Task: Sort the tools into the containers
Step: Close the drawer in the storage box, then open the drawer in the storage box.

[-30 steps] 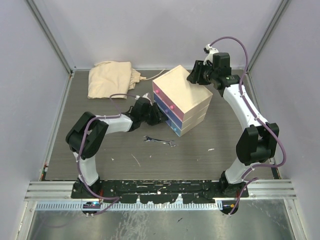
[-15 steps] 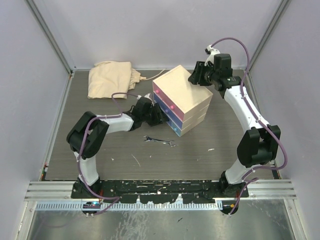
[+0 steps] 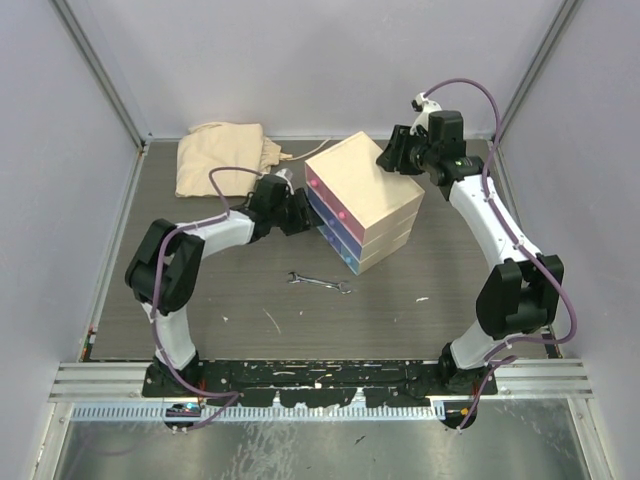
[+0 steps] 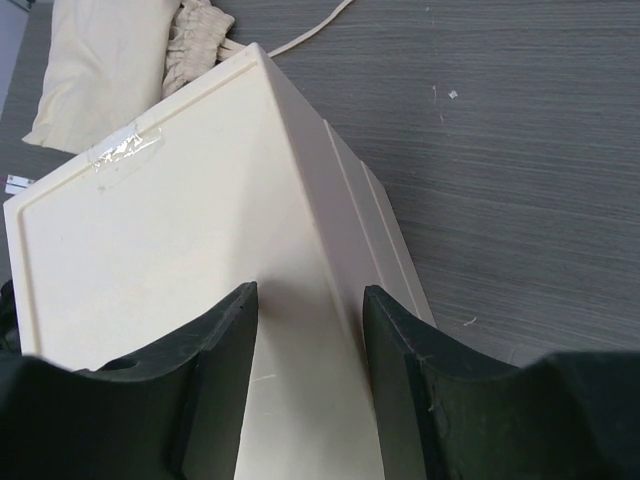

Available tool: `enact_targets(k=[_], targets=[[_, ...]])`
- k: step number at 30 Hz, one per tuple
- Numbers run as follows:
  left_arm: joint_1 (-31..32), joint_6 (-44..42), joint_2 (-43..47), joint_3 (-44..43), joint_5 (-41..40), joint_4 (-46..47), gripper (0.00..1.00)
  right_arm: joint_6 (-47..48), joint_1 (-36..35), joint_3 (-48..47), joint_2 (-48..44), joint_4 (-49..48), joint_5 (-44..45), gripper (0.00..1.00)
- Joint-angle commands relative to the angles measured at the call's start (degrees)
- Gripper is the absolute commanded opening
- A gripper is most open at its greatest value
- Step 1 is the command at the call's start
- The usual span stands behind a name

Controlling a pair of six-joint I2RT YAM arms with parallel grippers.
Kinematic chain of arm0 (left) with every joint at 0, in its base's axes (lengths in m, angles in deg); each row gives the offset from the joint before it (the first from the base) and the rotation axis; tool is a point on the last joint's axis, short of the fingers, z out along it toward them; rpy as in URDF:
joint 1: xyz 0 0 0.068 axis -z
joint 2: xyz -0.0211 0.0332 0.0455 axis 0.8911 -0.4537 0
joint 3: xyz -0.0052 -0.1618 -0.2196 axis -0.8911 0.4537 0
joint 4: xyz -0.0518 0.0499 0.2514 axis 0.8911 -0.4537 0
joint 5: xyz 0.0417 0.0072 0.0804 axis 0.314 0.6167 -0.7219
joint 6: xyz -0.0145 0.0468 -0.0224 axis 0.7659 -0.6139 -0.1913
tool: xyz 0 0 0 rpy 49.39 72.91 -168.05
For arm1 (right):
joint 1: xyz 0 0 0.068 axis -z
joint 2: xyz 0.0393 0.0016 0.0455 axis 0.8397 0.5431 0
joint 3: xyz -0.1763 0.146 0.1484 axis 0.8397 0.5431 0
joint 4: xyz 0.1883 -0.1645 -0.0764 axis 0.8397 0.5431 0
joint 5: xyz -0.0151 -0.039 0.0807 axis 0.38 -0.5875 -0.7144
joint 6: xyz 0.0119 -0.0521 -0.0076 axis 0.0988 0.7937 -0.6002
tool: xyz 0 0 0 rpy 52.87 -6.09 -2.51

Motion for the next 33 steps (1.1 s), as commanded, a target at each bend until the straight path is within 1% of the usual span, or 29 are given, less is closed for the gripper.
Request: enact_targets(k=[1, 5, 8, 11, 15, 19, 27, 33], targets=[[0.06, -1.53, 6.68, 3.97, 2.83, 5.12, 0.5, -2.33, -2.46, 1.84, -3.89, 4.21, -2.06, 0.51], [1.47, 0.01, 11.5, 14.04, 5.2, 14.32, 0.5, -2.47, -2.48, 3.02, -4.91, 3.39, -0.92, 0.51], [4.25, 0.03, 12.3, 17.8, 6.46, 20.23, 0.51, -2.7, -2.47, 4.03, -5.28, 2.68, -0.7, 0.51], [5.81, 1.66, 9.97, 18.8, 8.33, 25.02, 0.51, -2.65, -2.5, 4.23, -5.02, 2.65, -1.42, 0.51], [6.6, 5.97, 5.64, 20.17, 11.02, 35.34, 0.46, -2.59, -2.48, 4.69, -4.94, 2.67, -1.53, 0.51], [6.9, 6.44, 2.42, 19.58, 12.75, 39.0, 0.45, -2.48, -2.42, 4.62, -4.93, 2.74, -1.85, 0.51], [6.89, 4.83, -1.19, 18.51, 13.66, 39.32, 0.44, -2.3, -2.56, 4.61, -4.84, 2.68, -1.94, 0.51], [7.27, 6.55, -3.17, 20.33, 15.1, 44.96, 0.43, -2.22, -2.53, 4.63, -4.58, 2.71, -2.07, 0.51]])
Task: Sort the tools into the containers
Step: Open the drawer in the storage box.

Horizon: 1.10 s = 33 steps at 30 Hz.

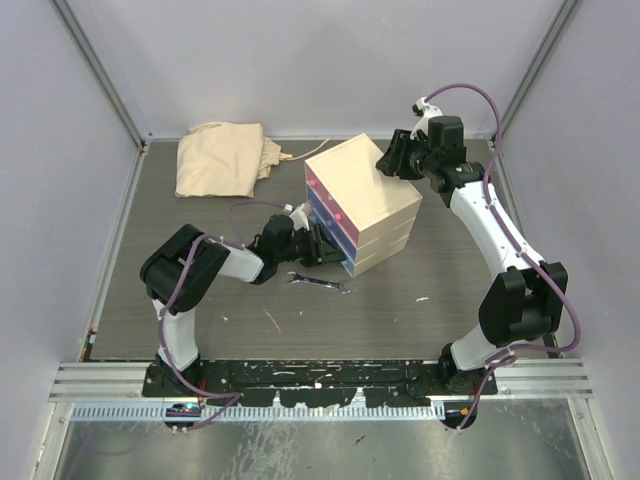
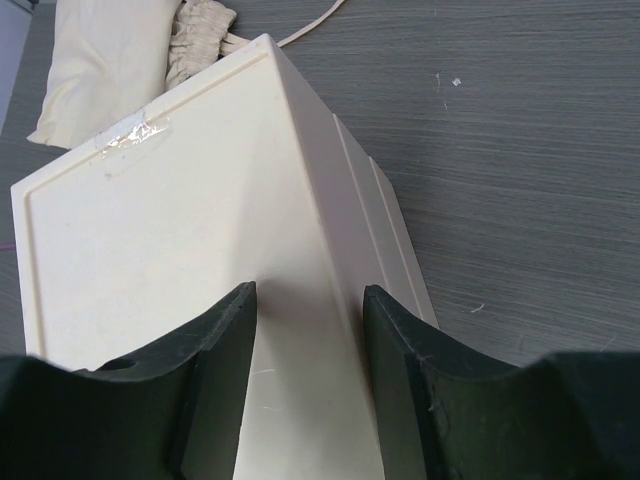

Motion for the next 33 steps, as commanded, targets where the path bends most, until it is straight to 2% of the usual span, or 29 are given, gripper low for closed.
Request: enact_targets(k=[1, 20, 26, 33], targets=[[0.43, 0.92, -0.96, 0.67, 1.96, 9.09, 0.43, -0.84, -1.64, 1.05, -1.26, 3.24, -3.45, 0.51], [1.19, 8.44, -7.78, 0.79, 4.4, 24.35, 0.4, -0.88, -1.67, 1.49, -1.34, 3.23, -3.88, 0.52], [1.18, 9.12, -8.64, -0.17, 3.73, 26.14, 0.33, -0.94, -1.69, 1.6, -1.43, 3.28, -3.98, 0.52], [1.03, 9.89, -9.01, -0.07, 3.44, 27.42, 0.15, -0.71, -1.65, 1.73, -1.61, 3.28, -3.29, 0.52]])
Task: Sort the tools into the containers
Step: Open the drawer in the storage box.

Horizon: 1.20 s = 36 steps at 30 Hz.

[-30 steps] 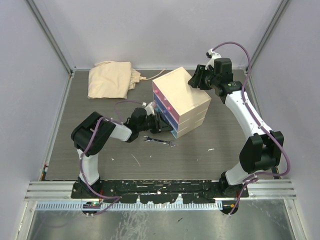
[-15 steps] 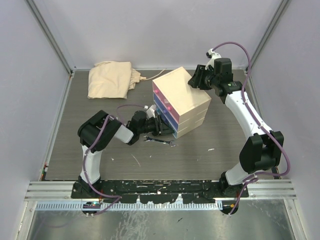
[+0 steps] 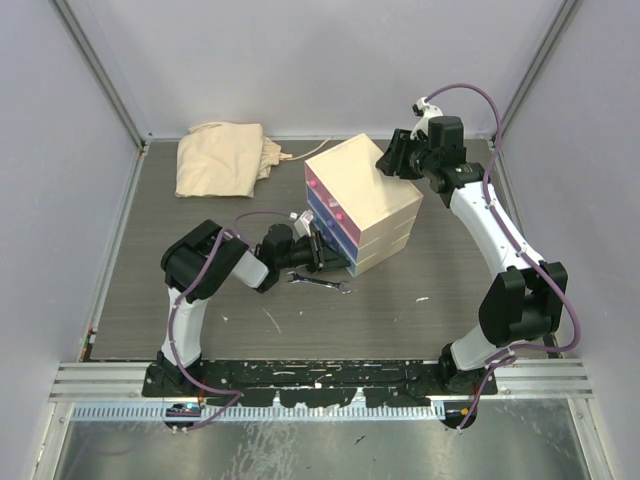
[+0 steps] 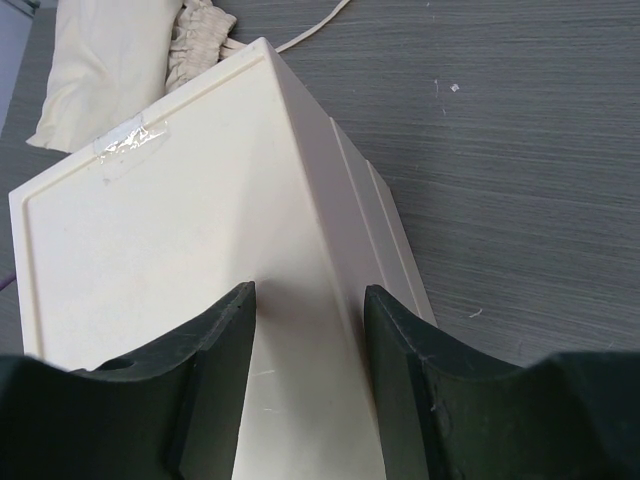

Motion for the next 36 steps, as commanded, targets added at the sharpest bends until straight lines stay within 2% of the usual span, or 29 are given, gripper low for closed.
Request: enact_targets(k=[1, 36], targets=[[0.48, 0.44, 0.29, -1.61, -3.36, 7.77, 0.13, -0.82, -1.73, 1.39, -1.61, 4.24, -3.22, 0.52], [-3.41, -6.44, 12.88, 24.29, -2.17, 9.51, 0.11, 0.06, -1.73, 0.45, -0.51, 4.5, -1.23, 0.52]])
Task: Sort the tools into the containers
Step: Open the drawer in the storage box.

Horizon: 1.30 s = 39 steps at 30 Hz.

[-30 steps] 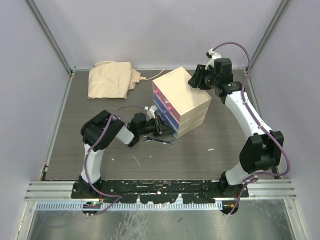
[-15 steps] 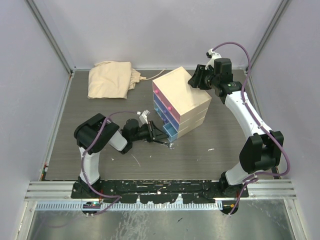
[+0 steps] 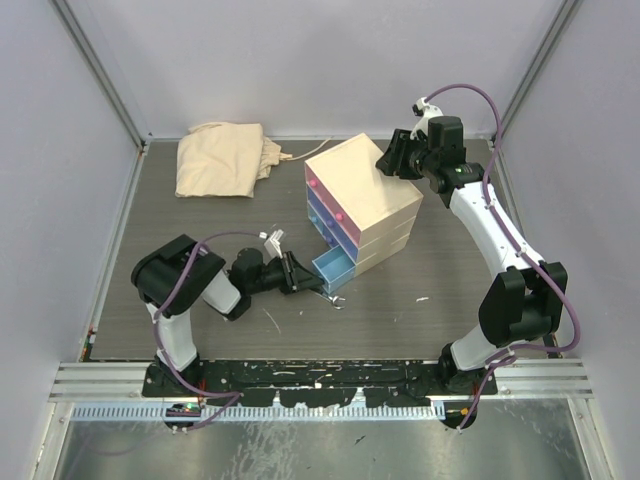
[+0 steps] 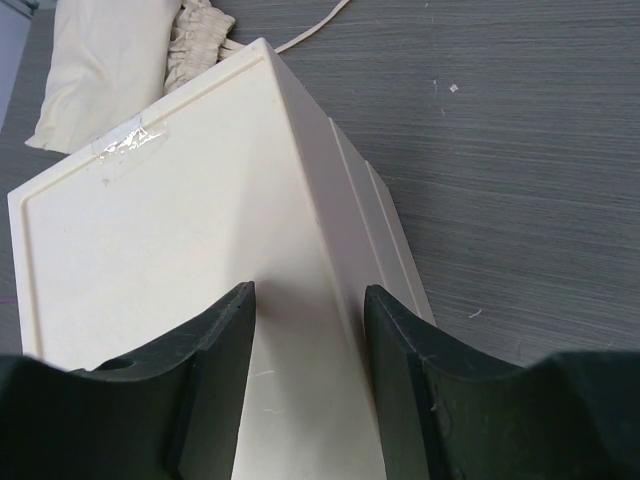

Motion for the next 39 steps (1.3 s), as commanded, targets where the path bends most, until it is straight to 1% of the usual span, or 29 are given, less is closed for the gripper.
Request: enact_targets(k=[1, 11, 16, 22, 23, 30, 35, 39], targets=[[-1.38, -2.81, 1.94, 3.19, 1.18, 0.53, 0.11, 0.01, -1.69, 0.29, -0.47, 4.61, -1.61, 0.52], [-2.33, -4.13, 5.19, 7.14, 1.48, -0.17, 0.11, 0.13, -1.68, 0.18, -0.68, 4.71, -1.15, 0.52], [-2.42, -6.28, 9.72, 8.89, 0.72, -4.98, 0.12, 0.13, -1.67, 0.2, -0.77, 4.74, -0.65, 0.52], [-3.01, -9.77, 15.92, 8.61, -0.13, -14.39, 0.14, 0.17, -1.61, 0.11, -0.64, 4.73, -0.62, 0.52], [-3.17, -10.16, 16.76, 8.5, -0.3, -15.49, 0.16, 0.21, -1.67, 0.07, -0.64, 4.73, -0.62, 0.52], [-3.2, -12.67, 23.96, 6.14, -0.97, -25.19, 0.37, 0.62, -1.63, -0.93, -2.52, 5.02, 1.42, 0.53], [-3.19, -15.13, 31.74, 3.53, -2.68, -34.88, 0.49, 1.33, -1.64, -2.49, -5.01, 5.19, 5.44, 0.59], [-3.26, -16.85, 39.07, 2.11, -5.12, -42.14, 0.54, 1.34, -1.66, -1.94, -8.53, 4.07, 10.93, 0.63]])
